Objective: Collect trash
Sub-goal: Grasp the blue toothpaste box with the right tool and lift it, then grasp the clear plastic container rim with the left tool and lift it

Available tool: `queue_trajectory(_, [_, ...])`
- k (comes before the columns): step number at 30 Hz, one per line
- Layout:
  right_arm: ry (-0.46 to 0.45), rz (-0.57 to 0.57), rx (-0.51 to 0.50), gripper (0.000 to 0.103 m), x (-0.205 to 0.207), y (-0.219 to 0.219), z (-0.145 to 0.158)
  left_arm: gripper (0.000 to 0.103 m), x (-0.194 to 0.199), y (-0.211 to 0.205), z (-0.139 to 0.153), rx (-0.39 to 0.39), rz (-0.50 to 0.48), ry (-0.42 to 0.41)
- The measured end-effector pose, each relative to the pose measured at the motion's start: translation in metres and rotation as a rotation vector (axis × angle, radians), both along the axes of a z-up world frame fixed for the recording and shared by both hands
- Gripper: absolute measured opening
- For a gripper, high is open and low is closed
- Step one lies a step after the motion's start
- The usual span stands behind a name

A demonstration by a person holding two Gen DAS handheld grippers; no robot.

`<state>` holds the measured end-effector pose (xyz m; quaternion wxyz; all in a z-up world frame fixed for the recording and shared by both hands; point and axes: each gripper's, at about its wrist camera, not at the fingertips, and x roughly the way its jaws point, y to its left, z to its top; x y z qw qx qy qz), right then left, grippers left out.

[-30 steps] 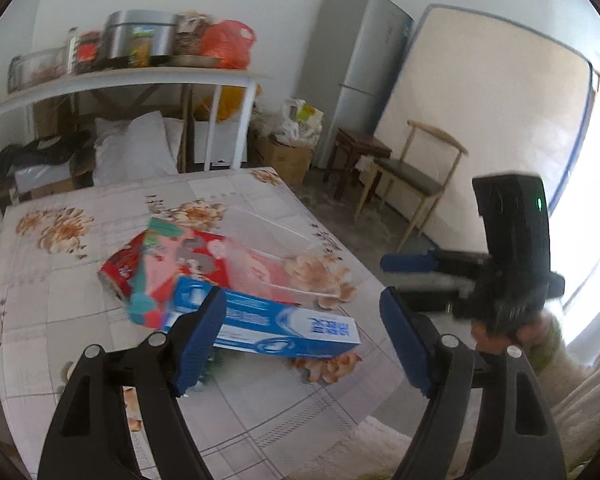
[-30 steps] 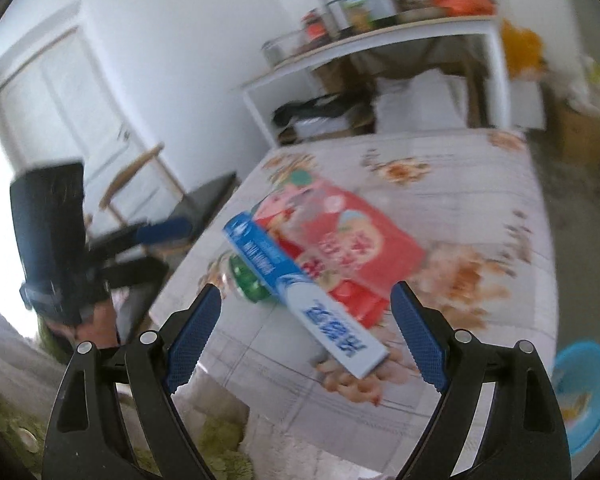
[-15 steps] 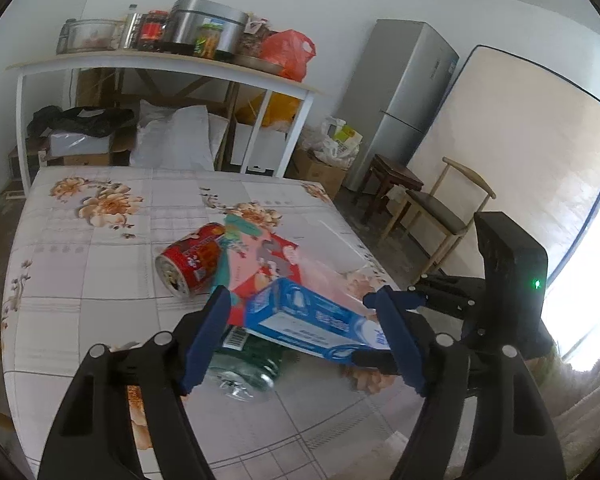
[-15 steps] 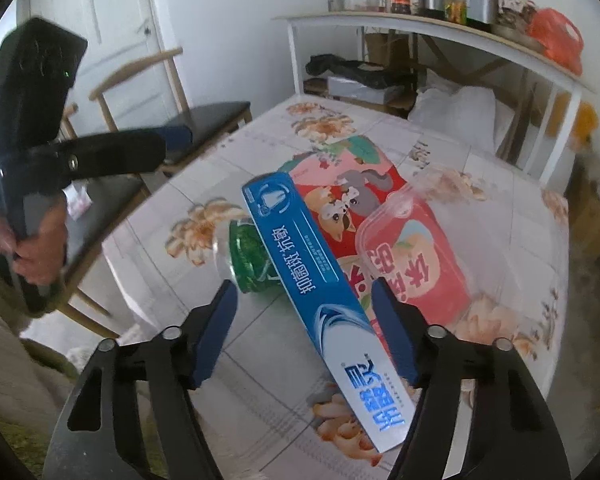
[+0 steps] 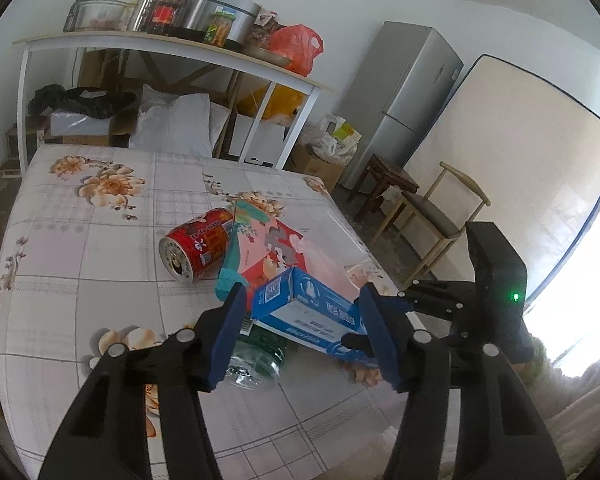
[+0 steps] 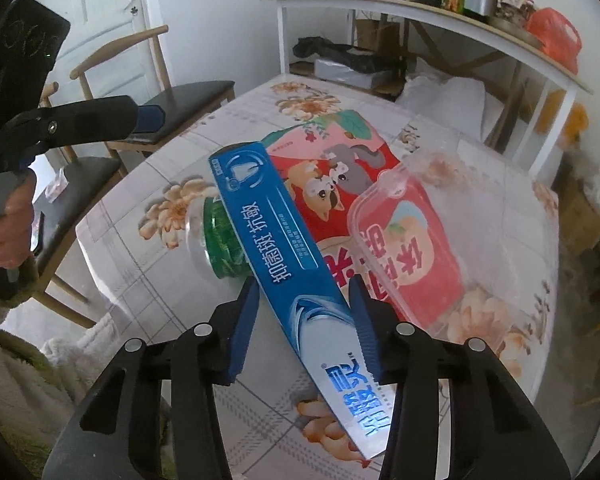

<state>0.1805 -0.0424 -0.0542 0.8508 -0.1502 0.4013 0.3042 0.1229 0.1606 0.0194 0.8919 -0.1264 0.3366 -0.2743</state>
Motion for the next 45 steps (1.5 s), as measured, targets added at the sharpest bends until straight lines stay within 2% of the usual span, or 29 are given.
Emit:
queue_trajectory(3, [-0.021, 0.009, -0.01, 0.036, -0.007, 0.002, 0.002, 0.056, 0.0, 0.0, 0.001, -0.002, -0.001, 0.0])
queue_trajectory(13, [-0.045, -0.016, 0.028, 0.034, -0.034, -0.013, 0.011, 0.05, 0.015, -0.009, 0.016, -0.052, -0.034, 0.003])
queue_trajectory(22, [-0.03, -0.142, 0.098, 0.033, -0.065, -0.064, 0.019, 0.047, 0.047, -0.06, 0.014, 0.025, -0.1, 0.06])
queue_trajectory(25, [-0.006, -0.218, 0.171, 0.033, -0.074, -0.091, 0.022, 0.047, 0.055, -0.082, 0.01, 0.088, -0.106, 0.066])
queue_trajectory(29, [0.012, -0.339, 0.284, 0.033, -0.084, -0.132, 0.027, 0.045, 0.066, -0.114, 0.0, 0.212, -0.095, 0.063])
queue_trajectory(32, [0.022, -0.459, 0.4, 0.033, -0.086, -0.169, 0.028, 0.042, 0.076, -0.131, -0.01, 0.287, -0.081, 0.075])
queue_trajectory(35, [0.037, -0.546, 0.474, 0.033, -0.08, -0.192, 0.024, 0.036, 0.084, -0.144, -0.021, 0.362, -0.056, 0.08])
queue_trajectory(38, [0.078, -0.607, 0.522, 0.034, -0.069, -0.202, 0.017, 0.028, 0.09, -0.152, -0.029, 0.423, -0.035, 0.085])
queue_trajectory(43, [0.148, -0.681, 0.547, 0.034, -0.052, -0.212, 0.001, 0.012, 0.091, -0.162, -0.038, 0.515, -0.008, 0.058])
queue_trajectory(45, [0.164, -0.699, 0.562, 0.034, -0.049, -0.214, -0.002, 0.01, 0.089, -0.166, -0.04, 0.538, -0.009, 0.046])
